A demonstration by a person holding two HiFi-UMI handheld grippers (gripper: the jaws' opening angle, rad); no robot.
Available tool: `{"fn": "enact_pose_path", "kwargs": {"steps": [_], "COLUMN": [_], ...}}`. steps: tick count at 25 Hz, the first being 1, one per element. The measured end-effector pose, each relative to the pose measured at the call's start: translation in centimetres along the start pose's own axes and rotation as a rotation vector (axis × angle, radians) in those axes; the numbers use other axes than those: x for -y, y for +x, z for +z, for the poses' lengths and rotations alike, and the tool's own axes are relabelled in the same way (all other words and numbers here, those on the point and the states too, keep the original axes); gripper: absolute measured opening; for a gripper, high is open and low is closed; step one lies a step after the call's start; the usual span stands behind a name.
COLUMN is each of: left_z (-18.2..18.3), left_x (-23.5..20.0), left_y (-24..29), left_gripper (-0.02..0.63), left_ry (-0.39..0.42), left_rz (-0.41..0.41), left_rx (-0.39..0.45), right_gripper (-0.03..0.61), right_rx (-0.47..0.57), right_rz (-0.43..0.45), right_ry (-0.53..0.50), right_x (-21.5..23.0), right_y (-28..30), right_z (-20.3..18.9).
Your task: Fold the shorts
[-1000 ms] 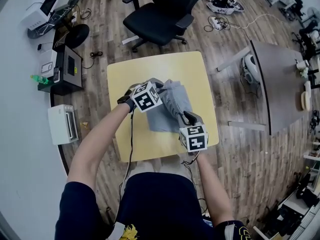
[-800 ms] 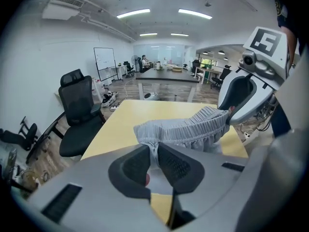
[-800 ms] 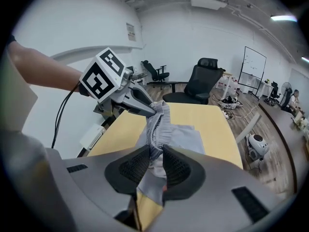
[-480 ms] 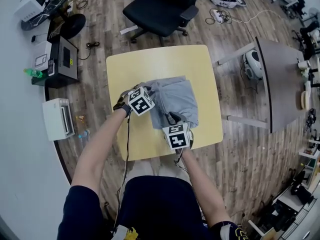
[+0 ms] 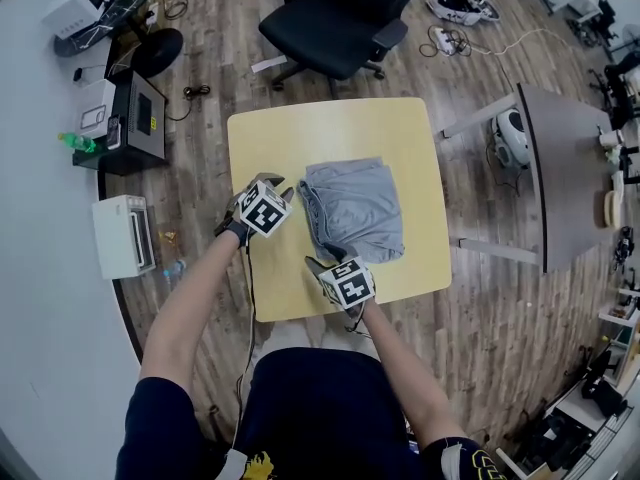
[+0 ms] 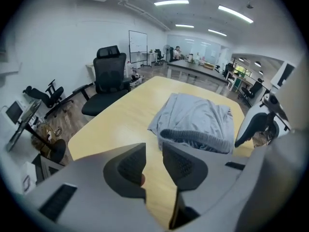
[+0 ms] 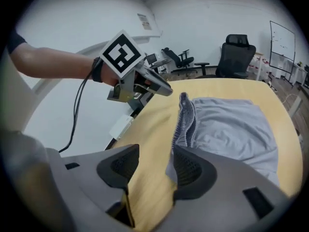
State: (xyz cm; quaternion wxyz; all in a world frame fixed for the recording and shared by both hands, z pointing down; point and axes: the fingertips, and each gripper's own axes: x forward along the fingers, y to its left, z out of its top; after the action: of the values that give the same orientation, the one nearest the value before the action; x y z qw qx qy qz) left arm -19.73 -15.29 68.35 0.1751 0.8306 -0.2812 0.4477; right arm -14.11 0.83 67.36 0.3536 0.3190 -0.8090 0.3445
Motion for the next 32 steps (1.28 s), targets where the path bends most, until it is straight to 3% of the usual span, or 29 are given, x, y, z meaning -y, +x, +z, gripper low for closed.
{"fn": "enact_pose_path", "kwargs": {"steps": [3,6,12,16,20,22,26,32], "left_z": [0.6,0.5,-0.3,-2.2,-3.0,-2.5,-1.1,-1.3], "left_x": [2.1,5.6,12.4,16.4,20.2,20.7,21.9,21.9], "left_y": [-2.1,-3.2,-2.9,-2.9,-1.6,-0.4,1.6,3.5], "left_gripper": [0.118,0.118,0.135,0.213,0.318,0.326,0.332,0.333], "left_ry": [-0.020,-0.015,-0.143,-0.167,-0.195,-0.169,-0.004,0.025], "left_rz": [-0.024,-0.071,-0.156,-0.209,-0.308,-0.272,-0.177,-0.212], "left_rx": [0.060,0.085,0.116,0.085,0.042,0.019,-0.046,-0.106], "right_gripper": [0.241,0.215,0.204,0.203,0.288,0.339,0.357,0.357], "right_rx": [0.018,0.034,0.044,-0.035,-0.114,-0.140,-0.181,-0.203], "right_rz": [0.028,-0.001,-0.103,-0.138,-0.038,0.020,0.066,0.092], "right_ry": [-0.010,0.035,0.027,-0.184,-0.347,-0.414,-0.599,-0.680], "right_x": [-1.8,-1.6,3.8,8.7,12.8,14.7,17.6,18.9], "right_y": [-1.1,-3.0,-8.4,-11.2,-11.9,-11.8,-11.5,-10.1], "right_z": [-0.5,-1.5,-4.4,-7.5,-10.0,-10.8,-11.3,-9.9]}}
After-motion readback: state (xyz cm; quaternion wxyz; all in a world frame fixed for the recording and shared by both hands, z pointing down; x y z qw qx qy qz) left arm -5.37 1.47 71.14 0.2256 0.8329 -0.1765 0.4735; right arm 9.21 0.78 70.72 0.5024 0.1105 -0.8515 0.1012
